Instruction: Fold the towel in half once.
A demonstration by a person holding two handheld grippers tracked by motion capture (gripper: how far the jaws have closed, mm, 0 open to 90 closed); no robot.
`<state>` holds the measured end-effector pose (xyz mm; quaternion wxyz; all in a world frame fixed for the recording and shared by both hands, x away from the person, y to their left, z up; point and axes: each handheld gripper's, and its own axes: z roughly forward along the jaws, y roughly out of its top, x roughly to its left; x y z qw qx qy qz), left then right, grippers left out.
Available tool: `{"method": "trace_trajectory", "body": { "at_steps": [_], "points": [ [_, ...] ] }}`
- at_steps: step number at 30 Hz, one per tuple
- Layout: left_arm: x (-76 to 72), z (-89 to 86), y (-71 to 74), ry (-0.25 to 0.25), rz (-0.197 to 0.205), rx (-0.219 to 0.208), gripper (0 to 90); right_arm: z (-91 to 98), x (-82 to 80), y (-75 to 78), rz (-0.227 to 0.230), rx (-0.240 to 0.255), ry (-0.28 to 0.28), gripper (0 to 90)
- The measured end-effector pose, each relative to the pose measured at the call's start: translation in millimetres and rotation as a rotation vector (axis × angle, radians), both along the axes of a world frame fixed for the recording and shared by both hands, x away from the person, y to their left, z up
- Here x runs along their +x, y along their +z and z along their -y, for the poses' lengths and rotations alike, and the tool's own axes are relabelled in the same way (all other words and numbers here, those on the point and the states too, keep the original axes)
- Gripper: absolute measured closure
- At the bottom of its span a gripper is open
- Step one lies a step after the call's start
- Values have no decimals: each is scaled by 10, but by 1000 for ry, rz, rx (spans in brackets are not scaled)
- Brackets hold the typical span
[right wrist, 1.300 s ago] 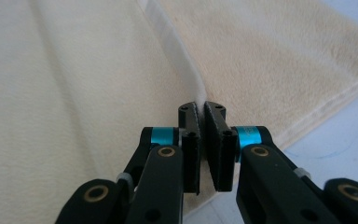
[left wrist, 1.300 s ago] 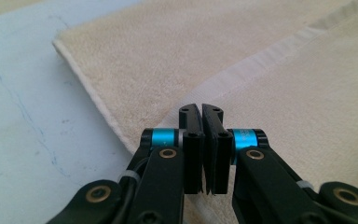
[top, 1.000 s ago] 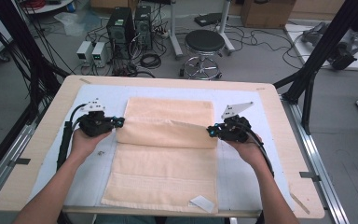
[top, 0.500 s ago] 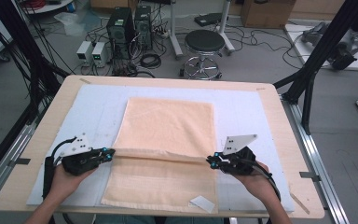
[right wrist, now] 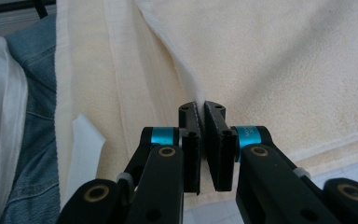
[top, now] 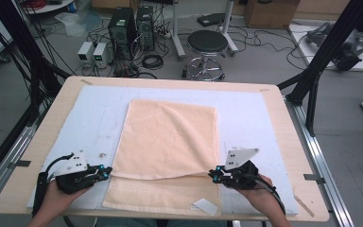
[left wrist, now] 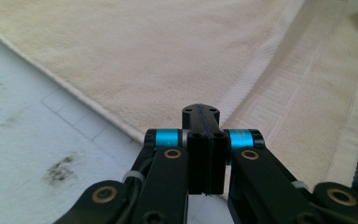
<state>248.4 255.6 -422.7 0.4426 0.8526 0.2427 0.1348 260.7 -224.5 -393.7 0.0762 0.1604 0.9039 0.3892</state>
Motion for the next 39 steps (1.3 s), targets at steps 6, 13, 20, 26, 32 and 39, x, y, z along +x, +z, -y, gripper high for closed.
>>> {"method": "trace_trajectory", "body": {
  "at_steps": [6, 13, 20, 26, 32, 39],
  "points": [
    [151, 113, -151, -43, -44, 81, 678, 53, 40, -54, -15, 15, -20, 852],
    [165, 153, -147, -56, -38, 105, 874, 55, 51, -75, -14, 14, -22, 852],
    [121, 122, -107, -48, -36, 84, 890, 55, 34, -60, -5, 22, -20, 851],
    [81, 68, -47, -45, -31, 60, 891, 50, 13, -47, -7, 23, -22, 851],
    [-37, -13, 72, -50, -20, 15, 891, 40, -42, -18, 4, 33, -12, 851],
    [-274, -50, 148, -61, -5, 0, 891, 53, -172, 20, -1, 61, 3, 851]
  ]
}}
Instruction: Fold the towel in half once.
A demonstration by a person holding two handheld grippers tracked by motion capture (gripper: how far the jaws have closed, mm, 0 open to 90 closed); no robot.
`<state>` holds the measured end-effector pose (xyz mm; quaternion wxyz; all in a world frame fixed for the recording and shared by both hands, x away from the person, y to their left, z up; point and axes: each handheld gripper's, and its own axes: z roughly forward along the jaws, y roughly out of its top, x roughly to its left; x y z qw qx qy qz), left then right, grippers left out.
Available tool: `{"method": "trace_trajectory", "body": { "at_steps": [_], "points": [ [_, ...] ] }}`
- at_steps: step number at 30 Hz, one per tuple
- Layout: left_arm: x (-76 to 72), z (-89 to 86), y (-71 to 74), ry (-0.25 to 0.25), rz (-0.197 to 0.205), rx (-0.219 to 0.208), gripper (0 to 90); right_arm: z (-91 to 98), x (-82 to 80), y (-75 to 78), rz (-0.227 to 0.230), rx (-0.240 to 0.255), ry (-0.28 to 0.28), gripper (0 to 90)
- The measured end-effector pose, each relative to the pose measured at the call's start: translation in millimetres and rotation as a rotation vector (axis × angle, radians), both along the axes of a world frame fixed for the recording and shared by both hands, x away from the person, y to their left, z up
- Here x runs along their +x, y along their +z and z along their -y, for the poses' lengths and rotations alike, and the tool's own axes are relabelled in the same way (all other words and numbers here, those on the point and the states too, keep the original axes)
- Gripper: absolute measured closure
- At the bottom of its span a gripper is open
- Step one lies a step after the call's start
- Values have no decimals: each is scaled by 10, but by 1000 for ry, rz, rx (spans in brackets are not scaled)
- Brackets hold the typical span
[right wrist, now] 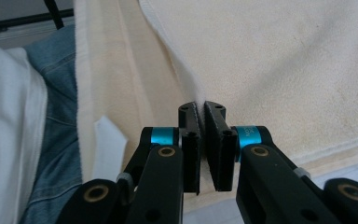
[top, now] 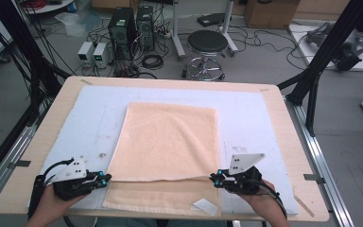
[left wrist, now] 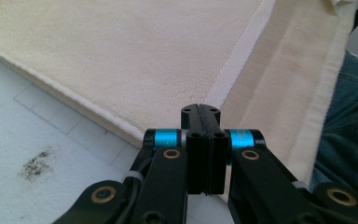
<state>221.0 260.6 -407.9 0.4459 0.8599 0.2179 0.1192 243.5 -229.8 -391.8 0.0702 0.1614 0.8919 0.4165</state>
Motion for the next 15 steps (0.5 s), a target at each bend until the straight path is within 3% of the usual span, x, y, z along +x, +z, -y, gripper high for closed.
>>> {"method": "trace_trajectory", "body": {
  "at_steps": [9, 13, 15],
  "points": [
    [-327, -27, 17, -20, -6, 7, 891, 3, -281, 30, -5, 5, 50, 852],
    [-400, -33, -2, -27, -13, 4, 886, 2, -388, 21, -39, 11, 70, 849],
    [-387, -33, -1, -25, -30, -2, 832, 10, -399, -9, -82, 23, 94, 768]
  ]
}}
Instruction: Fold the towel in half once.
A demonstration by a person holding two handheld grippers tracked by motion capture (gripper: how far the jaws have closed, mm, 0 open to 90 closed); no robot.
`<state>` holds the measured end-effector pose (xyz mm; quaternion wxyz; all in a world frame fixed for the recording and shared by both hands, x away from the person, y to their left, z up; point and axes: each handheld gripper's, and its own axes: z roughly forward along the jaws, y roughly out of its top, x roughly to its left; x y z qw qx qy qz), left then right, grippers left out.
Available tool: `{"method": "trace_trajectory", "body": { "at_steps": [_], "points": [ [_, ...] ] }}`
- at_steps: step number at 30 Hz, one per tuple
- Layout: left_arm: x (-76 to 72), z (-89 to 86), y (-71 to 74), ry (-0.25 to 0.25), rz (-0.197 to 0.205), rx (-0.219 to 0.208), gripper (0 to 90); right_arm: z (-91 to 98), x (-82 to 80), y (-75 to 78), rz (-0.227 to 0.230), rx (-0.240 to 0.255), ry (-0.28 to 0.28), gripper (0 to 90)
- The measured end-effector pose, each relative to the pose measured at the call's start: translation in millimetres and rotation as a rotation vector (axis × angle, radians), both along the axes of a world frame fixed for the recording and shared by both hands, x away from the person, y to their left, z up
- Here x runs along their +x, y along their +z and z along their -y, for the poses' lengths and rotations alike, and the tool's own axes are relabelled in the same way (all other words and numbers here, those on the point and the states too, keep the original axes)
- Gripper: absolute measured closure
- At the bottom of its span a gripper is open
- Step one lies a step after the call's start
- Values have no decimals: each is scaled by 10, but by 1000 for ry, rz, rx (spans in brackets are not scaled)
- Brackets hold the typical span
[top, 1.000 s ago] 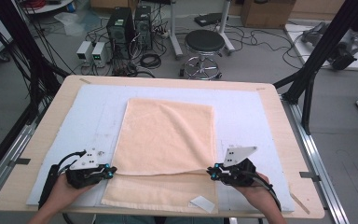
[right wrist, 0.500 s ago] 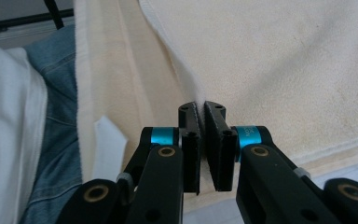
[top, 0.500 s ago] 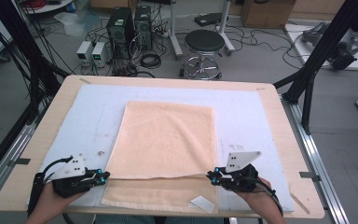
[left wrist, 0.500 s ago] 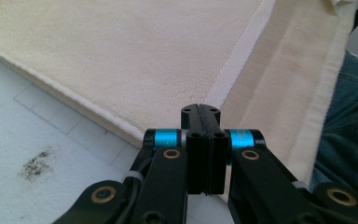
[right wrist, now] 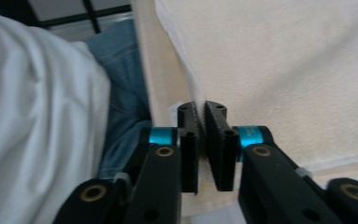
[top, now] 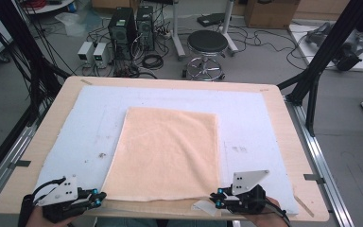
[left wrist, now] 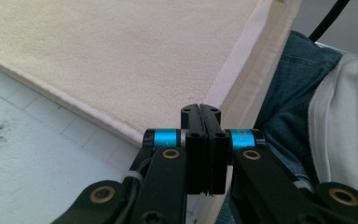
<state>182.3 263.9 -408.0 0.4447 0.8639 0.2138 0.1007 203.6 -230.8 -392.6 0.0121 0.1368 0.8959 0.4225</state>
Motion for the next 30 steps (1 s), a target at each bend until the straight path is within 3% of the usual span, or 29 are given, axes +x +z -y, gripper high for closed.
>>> {"method": "trace_trajectory", "body": {
  "at_steps": [1, 3, 9, 14, 20, 30],
  "points": [
    [12, 1, 3, -2, -2, -3, 800, 4, 11, -13, -22, 11, 1, 699],
    [47, 3, 10, -2, 3, 2, 777, 22, 40, -14, -35, 16, -7, 681],
    [266, 50, 9, 34, 13, -12, 692, 11, 202, 23, 15, -1, -66, 625],
    [481, 133, -7, 50, 20, 0, 628, -3, 443, 47, 56, -20, -131, 588],
    [801, 207, -52, 107, 3, -5, 548, -16, 812, 20, 68, -46, -207, 539],
    [1233, 388, -118, 150, -9, -3, 490, 17, 1370, -99, 72, -105, -354, 531]
  ]
}}
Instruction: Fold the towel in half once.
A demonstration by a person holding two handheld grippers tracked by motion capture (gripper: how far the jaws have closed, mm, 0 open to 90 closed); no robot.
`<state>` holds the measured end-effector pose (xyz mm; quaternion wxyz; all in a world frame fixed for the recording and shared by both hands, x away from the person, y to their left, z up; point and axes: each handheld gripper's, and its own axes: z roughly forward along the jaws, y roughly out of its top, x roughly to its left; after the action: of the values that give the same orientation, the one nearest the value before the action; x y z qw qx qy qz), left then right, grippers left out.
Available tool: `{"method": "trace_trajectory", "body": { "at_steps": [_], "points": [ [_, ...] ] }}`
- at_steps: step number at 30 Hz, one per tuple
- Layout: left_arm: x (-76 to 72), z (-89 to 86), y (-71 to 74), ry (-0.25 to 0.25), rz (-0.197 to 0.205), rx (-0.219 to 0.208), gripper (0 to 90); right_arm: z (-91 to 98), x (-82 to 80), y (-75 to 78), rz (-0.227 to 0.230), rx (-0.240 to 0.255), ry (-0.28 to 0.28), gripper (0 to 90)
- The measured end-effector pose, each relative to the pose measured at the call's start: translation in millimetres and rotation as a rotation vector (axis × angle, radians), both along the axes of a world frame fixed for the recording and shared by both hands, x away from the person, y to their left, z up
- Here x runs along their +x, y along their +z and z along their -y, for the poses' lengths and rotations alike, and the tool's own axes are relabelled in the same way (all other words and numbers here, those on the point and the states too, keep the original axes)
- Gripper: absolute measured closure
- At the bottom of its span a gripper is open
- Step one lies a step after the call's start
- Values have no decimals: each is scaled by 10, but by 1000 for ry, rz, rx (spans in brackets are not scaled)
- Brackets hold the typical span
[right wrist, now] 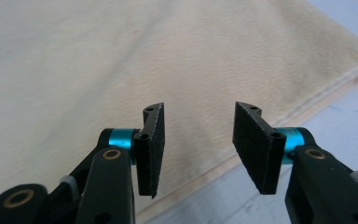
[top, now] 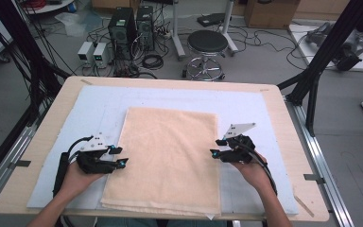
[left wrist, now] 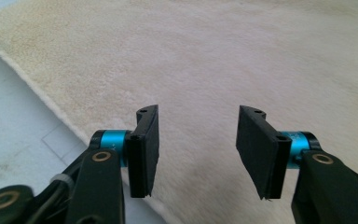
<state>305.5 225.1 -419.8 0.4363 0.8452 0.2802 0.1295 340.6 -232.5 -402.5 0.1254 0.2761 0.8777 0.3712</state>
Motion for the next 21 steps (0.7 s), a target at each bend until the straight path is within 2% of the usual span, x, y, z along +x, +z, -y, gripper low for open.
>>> {"method": "trace_trajectory", "body": {
  "at_steps": [3, 6, 11, 13, 17, 21],
  "points": [
    [94, 39, -57, 20, -14, 6, 482, 12, 133, -47, 14, -20, -33, 532],
    [175, 72, -120, 42, -28, 39, 499, 47, 269, -104, -7, -22, -82, 565],
    [234, 65, -172, 58, -63, 38, 547, 75, 481, -208, -46, -16, -147, 604],
    [241, 56, -176, 55, -71, 36, 547, 58, 533, -246, -52, -29, -154, 605],
    [246, 64, -201, 49, -81, 35, 547, 45, 589, -304, -86, -18, -159, 608],
    [247, 66, -203, 50, -78, 37, 544, 53, 589, -301, -80, -25, -154, 608]
  ]
}}
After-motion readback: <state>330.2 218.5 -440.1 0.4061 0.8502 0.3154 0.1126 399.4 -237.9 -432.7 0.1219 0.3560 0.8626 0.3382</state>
